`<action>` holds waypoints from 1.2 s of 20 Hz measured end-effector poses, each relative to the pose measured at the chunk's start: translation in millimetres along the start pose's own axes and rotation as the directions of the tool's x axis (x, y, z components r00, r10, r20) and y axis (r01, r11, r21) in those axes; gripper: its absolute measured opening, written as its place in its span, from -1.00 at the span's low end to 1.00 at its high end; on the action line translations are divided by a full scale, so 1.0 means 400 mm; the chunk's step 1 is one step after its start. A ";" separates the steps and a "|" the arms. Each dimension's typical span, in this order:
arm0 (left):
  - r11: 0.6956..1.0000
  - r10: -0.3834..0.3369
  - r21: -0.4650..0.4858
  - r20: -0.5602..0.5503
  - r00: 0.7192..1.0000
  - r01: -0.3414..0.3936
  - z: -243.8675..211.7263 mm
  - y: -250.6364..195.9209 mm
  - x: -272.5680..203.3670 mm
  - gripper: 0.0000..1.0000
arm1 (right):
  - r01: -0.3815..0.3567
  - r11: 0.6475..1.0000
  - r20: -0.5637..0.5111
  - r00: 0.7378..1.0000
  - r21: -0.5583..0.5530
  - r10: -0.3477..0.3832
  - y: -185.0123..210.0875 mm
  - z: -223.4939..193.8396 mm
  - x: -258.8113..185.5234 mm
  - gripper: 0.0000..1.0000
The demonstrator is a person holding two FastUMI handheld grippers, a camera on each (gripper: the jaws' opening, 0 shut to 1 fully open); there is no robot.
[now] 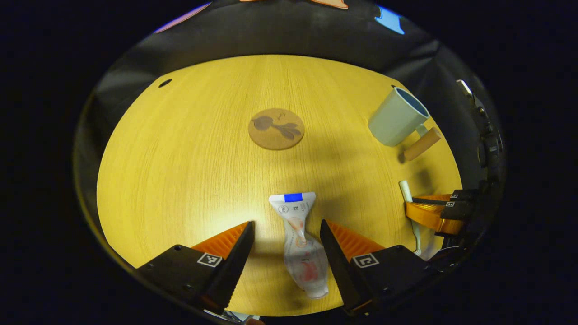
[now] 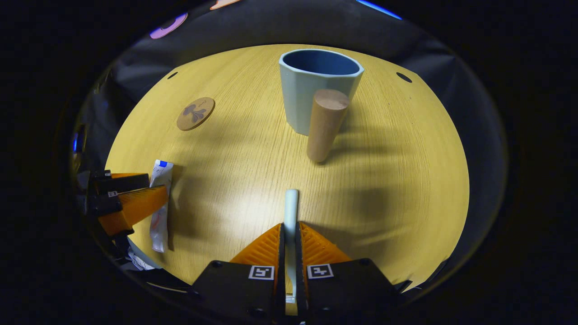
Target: Put the toothbrush and toothpaste on the desktop into the cup, then pick up the cup and place it on the coaster on the desktop.
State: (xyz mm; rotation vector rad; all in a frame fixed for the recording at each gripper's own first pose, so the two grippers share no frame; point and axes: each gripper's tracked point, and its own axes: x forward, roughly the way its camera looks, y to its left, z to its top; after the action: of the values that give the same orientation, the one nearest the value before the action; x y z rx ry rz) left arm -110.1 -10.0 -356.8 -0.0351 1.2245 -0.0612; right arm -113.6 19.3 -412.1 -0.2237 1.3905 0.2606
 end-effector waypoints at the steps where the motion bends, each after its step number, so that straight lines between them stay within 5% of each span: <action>1: 1.000 0.010 0.015 0.000 1.000 -0.010 0.001 0.004 0.007 0.75 | -0.001 1.000 0.002 1.000 -0.004 0.001 -0.001 -0.001 0.000 -0.76; 5: 0.996 0.044 0.078 -0.035 0.998 -0.041 0.004 0.006 0.023 0.39 | 0.002 1.000 0.006 1.000 -0.017 -0.002 0.000 0.000 0.001 -0.75; 6: 0.994 0.058 0.098 -0.056 0.997 -0.052 0.005 0.011 0.021 0.10 | 0.003 1.000 0.007 1.000 -0.019 -0.003 0.000 0.002 -0.001 -0.75; 12: 0.992 0.049 0.121 -0.103 0.993 -0.037 0.003 0.007 0.019 -0.72 | -0.002 1.000 0.022 1.000 -0.029 0.003 -0.002 0.004 -0.002 -0.75; 18: 0.993 0.031 0.117 -0.068 0.997 -0.023 0.005 0.007 0.020 -0.96 | -0.026 0.999 0.030 0.999 0.029 0.025 0.003 0.005 -0.004 -0.86; 24: 0.991 0.023 0.129 -0.057 0.998 -0.016 0.006 0.009 0.018 -0.96 | -0.085 0.994 0.101 0.992 0.071 0.078 0.026 0.037 -0.050 -0.87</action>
State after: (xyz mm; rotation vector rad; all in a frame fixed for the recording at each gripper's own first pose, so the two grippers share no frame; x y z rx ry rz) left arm -105.2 -7.1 -363.1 0.0918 1.2772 -0.1246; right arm -106.0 32.8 -389.8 -0.0907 1.3109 0.2826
